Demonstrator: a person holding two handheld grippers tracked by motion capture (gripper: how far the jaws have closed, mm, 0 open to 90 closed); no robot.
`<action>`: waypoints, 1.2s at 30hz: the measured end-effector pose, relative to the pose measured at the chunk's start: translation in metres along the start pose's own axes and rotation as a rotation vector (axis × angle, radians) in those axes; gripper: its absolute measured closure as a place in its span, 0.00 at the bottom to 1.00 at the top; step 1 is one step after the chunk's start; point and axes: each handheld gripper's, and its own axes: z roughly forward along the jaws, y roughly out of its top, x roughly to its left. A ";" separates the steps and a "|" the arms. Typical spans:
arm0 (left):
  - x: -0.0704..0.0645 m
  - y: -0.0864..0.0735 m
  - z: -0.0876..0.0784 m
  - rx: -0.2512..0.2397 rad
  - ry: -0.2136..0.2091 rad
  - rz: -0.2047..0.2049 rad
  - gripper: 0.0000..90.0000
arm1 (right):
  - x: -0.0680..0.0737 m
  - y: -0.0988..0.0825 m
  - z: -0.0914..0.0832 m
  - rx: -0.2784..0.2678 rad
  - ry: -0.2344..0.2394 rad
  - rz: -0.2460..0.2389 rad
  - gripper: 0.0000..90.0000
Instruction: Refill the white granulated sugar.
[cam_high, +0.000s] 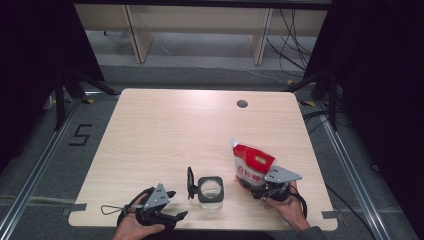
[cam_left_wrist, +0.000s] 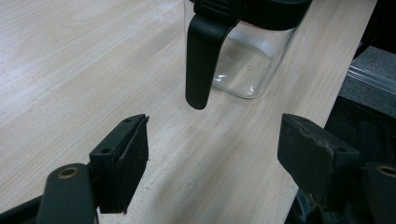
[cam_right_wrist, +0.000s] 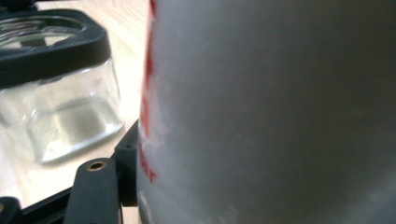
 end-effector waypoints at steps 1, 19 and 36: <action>0.000 0.000 0.000 0.006 -0.008 -0.003 0.27 | 0.003 0.000 -0.003 0.007 -0.008 0.008 0.40; 0.002 -0.001 0.000 0.013 -0.006 0.012 0.27 | 0.022 0.007 -0.038 0.018 -0.119 -0.185 0.41; 0.002 -0.001 0.001 0.026 -0.004 0.016 0.27 | 0.062 0.015 -0.060 0.181 -0.305 -0.646 0.41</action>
